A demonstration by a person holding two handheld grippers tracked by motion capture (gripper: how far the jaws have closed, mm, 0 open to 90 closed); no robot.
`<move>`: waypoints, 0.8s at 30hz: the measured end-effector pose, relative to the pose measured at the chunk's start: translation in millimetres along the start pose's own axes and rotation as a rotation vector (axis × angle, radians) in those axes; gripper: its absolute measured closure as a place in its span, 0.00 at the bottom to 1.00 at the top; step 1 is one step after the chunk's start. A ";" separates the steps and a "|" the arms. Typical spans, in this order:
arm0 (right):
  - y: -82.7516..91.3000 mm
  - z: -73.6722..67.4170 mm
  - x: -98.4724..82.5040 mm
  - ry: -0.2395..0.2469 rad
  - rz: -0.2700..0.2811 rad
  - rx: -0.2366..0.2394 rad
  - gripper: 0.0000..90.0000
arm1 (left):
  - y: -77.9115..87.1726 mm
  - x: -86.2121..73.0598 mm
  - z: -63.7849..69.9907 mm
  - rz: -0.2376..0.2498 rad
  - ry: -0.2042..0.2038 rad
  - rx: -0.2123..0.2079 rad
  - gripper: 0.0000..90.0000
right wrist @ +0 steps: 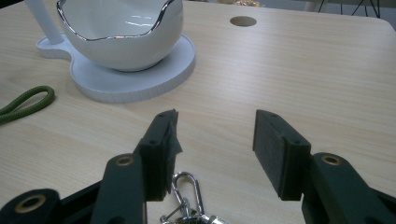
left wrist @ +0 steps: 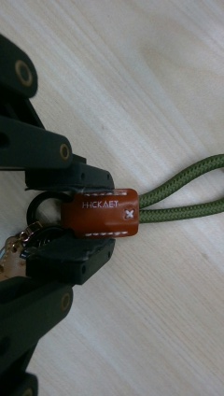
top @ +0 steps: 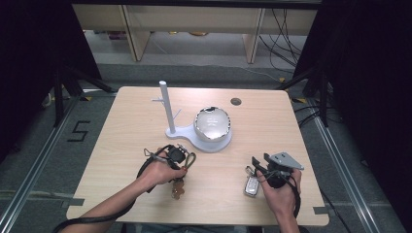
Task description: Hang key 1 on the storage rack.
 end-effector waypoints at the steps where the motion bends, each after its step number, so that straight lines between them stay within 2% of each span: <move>1: 0.1 -0.1 -0.1 0.001 -0.002 0.000 0.56 | 0.2 -0.2 -0.2 -0.008 -0.006 -0.001 0.73; 8: -0.9 -0.9 -0.2 -0.003 0.000 0.005 0.56 | 1.5 0.2 0.1 -0.078 -0.024 -0.024 0.72; 11: -1.3 -0.6 -0.4 -0.002 0.001 0.005 0.56 | 0.4 0.7 1.0 -0.083 -0.020 -0.035 0.70; 12: -1.1 -0.7 -0.7 -0.004 -0.005 0.004 0.56 | 1.8 0.3 1.3 -0.110 -0.021 -0.040 0.70; 18: -1.3 0.0 -0.9 0.000 -0.006 0.000 0.56 | 1.4 -0.8 1.8 -0.142 -0.021 -0.048 0.68; 24: -1.7 -0.5 -1.1 0.003 -0.006 0.006 0.56 | 1.3 0.0 1.0 -0.147 -0.021 -0.045 0.70</move>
Point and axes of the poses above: each handheld gripper's, and its own axes: y roughly backward along the jaws, x roughly out of its top, z roughly to its right, the point moved 6 cm from there along -y, roughly forward along the jaws, and after that the axes turned 9 degrees about -x, right-handed, at the moved point
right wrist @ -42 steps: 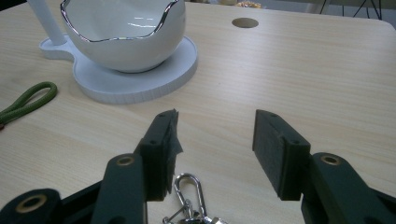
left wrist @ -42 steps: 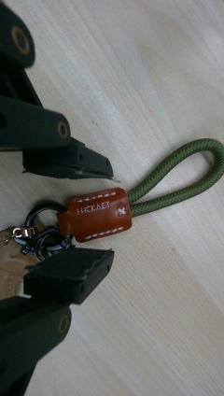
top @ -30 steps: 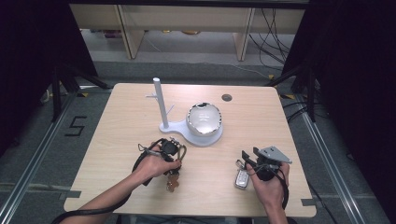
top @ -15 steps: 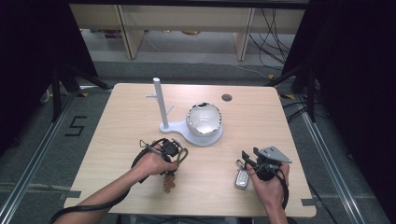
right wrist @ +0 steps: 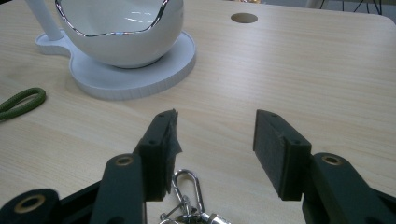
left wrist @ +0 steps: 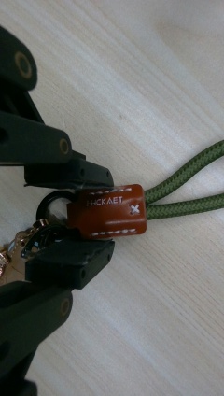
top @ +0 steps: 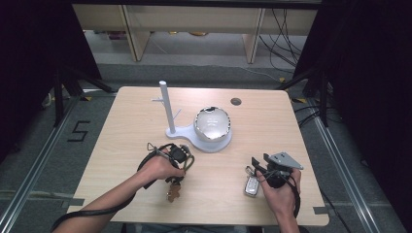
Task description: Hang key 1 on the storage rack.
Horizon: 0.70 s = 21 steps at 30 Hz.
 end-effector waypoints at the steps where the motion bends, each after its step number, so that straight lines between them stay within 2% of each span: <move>1: 0.1 -0.2 0.0 -0.002 -0.002 0.001 0.56 | 0.2 -0.3 -0.2 -0.006 -0.021 0.011 0.72; 3: 0.3 -0.5 -0.1 -0.006 -0.004 0.003 0.56 | -0.8 -0.3 0.5 0.007 -0.027 0.018 0.73; 5: 0.0 0.6 0.1 -0.002 -0.001 -0.005 0.56 | -0.3 -1.3 0.7 0.010 -0.054 0.017 0.74; 7: 0.1 0.4 0.1 -0.002 0.000 -0.004 0.56 | 0.3 -1.9 0.7 0.009 -0.060 0.014 0.74; 11: 0.2 0.5 0.4 -0.002 0.001 -0.005 0.56 | 1.4 -4.3 0.4 0.035 -0.077 0.012 0.75; 17: 0.8 0.5 0.7 -0.008 0.004 -0.007 0.56 | 8.7 -7.8 -3.1 0.115 -0.069 0.004 0.75; 18: 0.8 0.5 0.7 -0.008 0.004 -0.007 0.56 | 8.7 -7.8 -3.1 0.115 -0.069 0.004 0.75; 19: 0.6 0.6 0.9 -0.003 0.007 -0.007 0.56 | 12.7 -9.3 -3.7 0.152 -0.068 -0.004 0.75; 20: 0.6 0.6 0.9 -0.003 0.007 -0.007 0.56 | 12.7 -9.3 -3.7 0.152 -0.068 -0.004 0.75; 21: 1.1 -0.5 0.8 -0.011 0.005 -0.008 0.56 | 17.3 -10.6 -5.0 0.194 -0.073 -0.007 0.75</move>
Point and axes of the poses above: each handheld gripper's, and its own axes: y roughly backward along the jaws, x roughly out of its top, z roughly to its right, the point moved 6 cm from there along -y, roughly forward along the jaws, and after that the axes turned 9 degrees about -x, right-handed, at the moved point
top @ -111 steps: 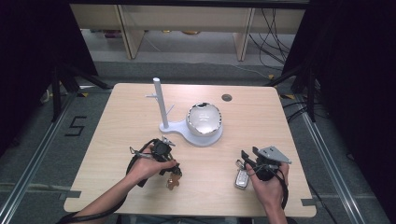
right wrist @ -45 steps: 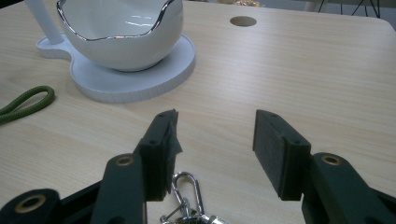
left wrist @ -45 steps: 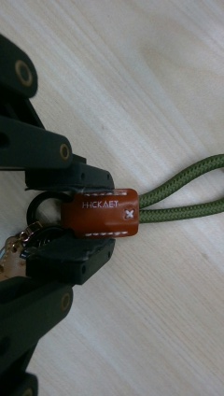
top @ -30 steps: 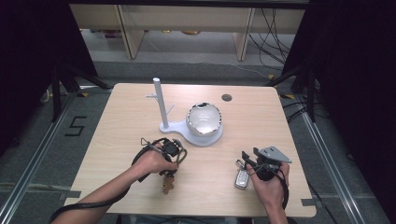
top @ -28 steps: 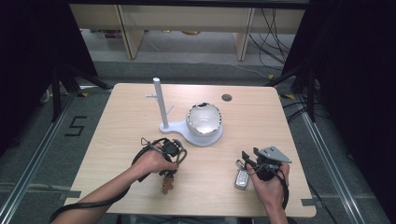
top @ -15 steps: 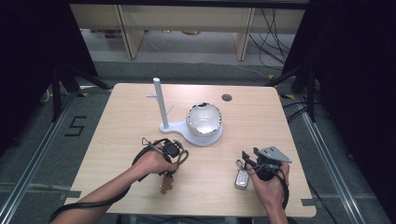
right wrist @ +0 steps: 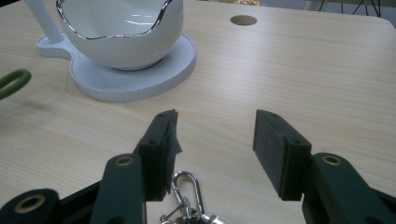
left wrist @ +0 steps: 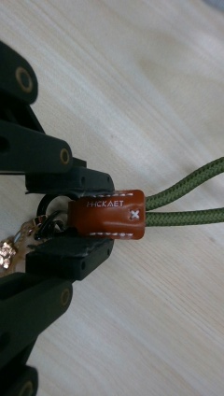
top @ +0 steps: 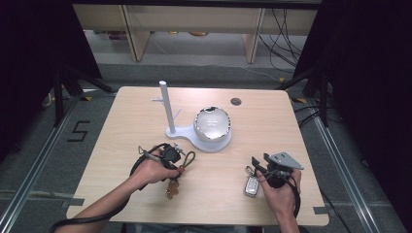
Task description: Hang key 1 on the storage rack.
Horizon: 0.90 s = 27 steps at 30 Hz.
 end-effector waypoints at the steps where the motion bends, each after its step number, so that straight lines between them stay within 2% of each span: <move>1: 0.0 0.0 0.0 0.000 0.000 0.000 0.56 | 0.0 0.0 0.0 0.000 0.000 0.000 0.75; 2: 0.1 1.8 0.8 0.019 0.011 -0.011 0.56 | 3.7 -0.3 0.2 0.061 0.024 0.005 0.75; 3: -0.4 -0.3 0.8 0.002 0.007 0.010 0.56 | 6.2 -0.7 -0.8 0.083 0.019 0.007 0.75; 4: 0.0 0.1 0.8 -0.001 0.006 0.003 0.56 | 8.4 -1.0 -1.4 0.111 0.027 0.012 0.75; 7: -0.9 -0.5 1.2 0.011 0.014 0.013 0.56 | 16.9 -3.4 -2.6 0.170 0.038 0.005 0.75; 8: 0.3 0.0 1.3 0.018 0.010 0.000 0.56 | 19.8 -4.2 -3.1 0.188 0.044 0.005 0.75; 9: 0.3 0.0 1.3 0.018 0.010 0.000 0.56 | 19.8 -4.2 -3.1 0.188 0.044 0.005 0.75; 10: 0.6 -3.3 0.6 -0.028 0.001 0.003 0.56 | 24.3 -5.2 -4.9 0.238 0.047 0.016 0.75; 14: 1.1 -3.3 0.5 -0.027 0.001 0.007 0.56 | 34.0 -8.3 -7.2 0.316 0.060 0.033 0.75; 15: 1.1 -3.3 0.4 -0.028 0.000 0.007 0.56 | 34.0 -8.3 -7.2 0.316 0.060 0.033 0.75; 16: 0.9 -2.8 0.4 -0.025 0.003 0.005 0.56 | 38.7 -10.0 -8.9 0.353 0.057 0.047 0.75; 17: 0.9 -2.8 0.4 -0.025 0.003 0.005 0.56 | 38.7 -10.0 -8.9 0.353 0.057 0.047 0.75; 18: 1.1 -1.9 0.3 -0.019 0.000 0.001 0.56 | 43.6 -11.9 -10.7 0.394 0.061 0.063 0.75; 20: 1.7 -2.8 0.3 -0.026 -0.005 0.004 0.56 | 46.4 -13.3 -11.8 0.407 0.059 0.067 0.75; 22: 2.5 -1.8 0.2 -0.022 -0.012 -0.007 0.56 | 54.1 -17.2 -15.3 0.462 0.081 0.087 0.75; 24: 2.7 -2.0 0.1 -0.025 -0.015 -0.007 0.56 | 56.6 -18.3 -17.0 0.475 0.083 0.087 0.75; 25: 2.4 -1.8 0.0 -0.023 -0.013 -0.007 0.56 | 60.6 -19.2 -19.1 0.520 0.115 0.100 0.75; 27: 1.3 -2.1 0.4 -0.022 -0.002 0.000 0.56 | 62.8 -20.0 -20.7 0.531 0.121 0.103 0.75</move>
Point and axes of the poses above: each handheld gripper's, and its own axes: y roughly backward along the jaws, x roughly out of its top, z roughly to its right, the point moved 6 cm from there along -y, roughly forward along the jaws, and after that the axes turned 9 degrees about -x, right-handed, at the moved point
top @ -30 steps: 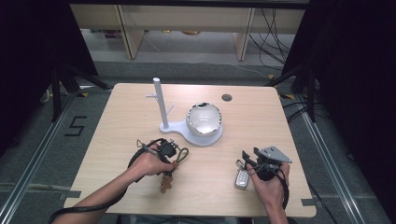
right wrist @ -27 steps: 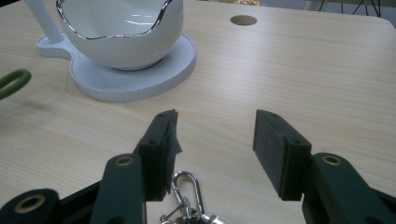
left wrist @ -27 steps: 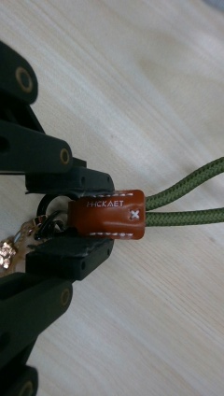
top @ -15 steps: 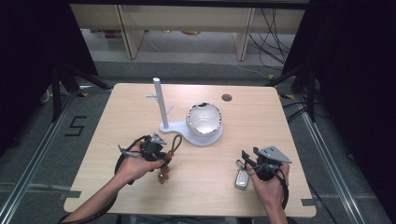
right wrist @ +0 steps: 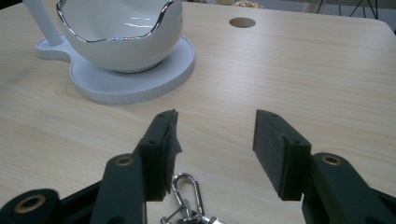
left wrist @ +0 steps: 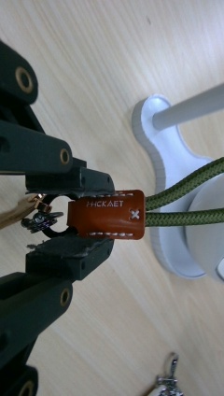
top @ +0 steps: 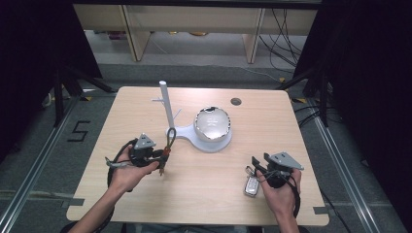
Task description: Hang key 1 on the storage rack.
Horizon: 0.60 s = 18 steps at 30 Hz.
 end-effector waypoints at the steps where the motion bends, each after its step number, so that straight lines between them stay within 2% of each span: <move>1: -0.5 -0.4 0.0 -0.004 0.001 -0.004 0.56 | 4.0 1.7 -3.9 0.025 0.008 0.012 0.76; 3: -0.6 -1.3 0.0 -0.008 0.002 -0.001 0.56 | 7.4 3.6 -7.4 0.049 0.015 0.022 0.76; 4: -1.4 -0.1 -0.1 0.005 0.004 -0.011 0.56 | 7.4 3.6 -7.4 0.049 0.015 0.022 0.76; 7: -0.5 -0.5 0.2 -0.005 0.002 -0.003 0.56 | 14.7 8.0 -13.8 0.098 0.027 0.045 0.76; 9: -0.5 -0.5 0.2 -0.006 0.003 -0.003 0.56 | 16.5 8.5 -15.1 0.094 0.030 0.053 0.76; 12: -0.5 -1.3 0.2 -0.008 0.003 0.000 0.56 | 18.8 12.0 -17.6 0.117 0.034 0.059 0.76; 13: -1.8 0.8 0.9 0.022 0.016 0.006 0.56 | 19.7 14.9 -18.5 0.138 0.047 0.065 0.76; 14: -2.3 1.6 0.8 0.027 0.017 -0.002 0.56 | 21.5 15.6 -19.8 0.129 0.034 0.070 0.76; 15: -1.6 1.1 0.9 0.022 0.015 0.007 0.56 | 21.6 17.4 -19.7 0.146 0.043 0.070 0.76; 18: -1.4 1.7 0.8 0.023 0.015 0.004 0.56 | 23.3 19.6 -21.2 0.149 0.033 0.079 0.76</move>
Point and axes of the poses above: each handheld gripper's, and its own axes: y roughly backward along the jaws, x roughly out of its top, z roughly to its right, the point moved 6 cm from there along -y, roughly forward along the jaws, and after that the axes turned 9 degrees about -x, right-handed, at the moved point
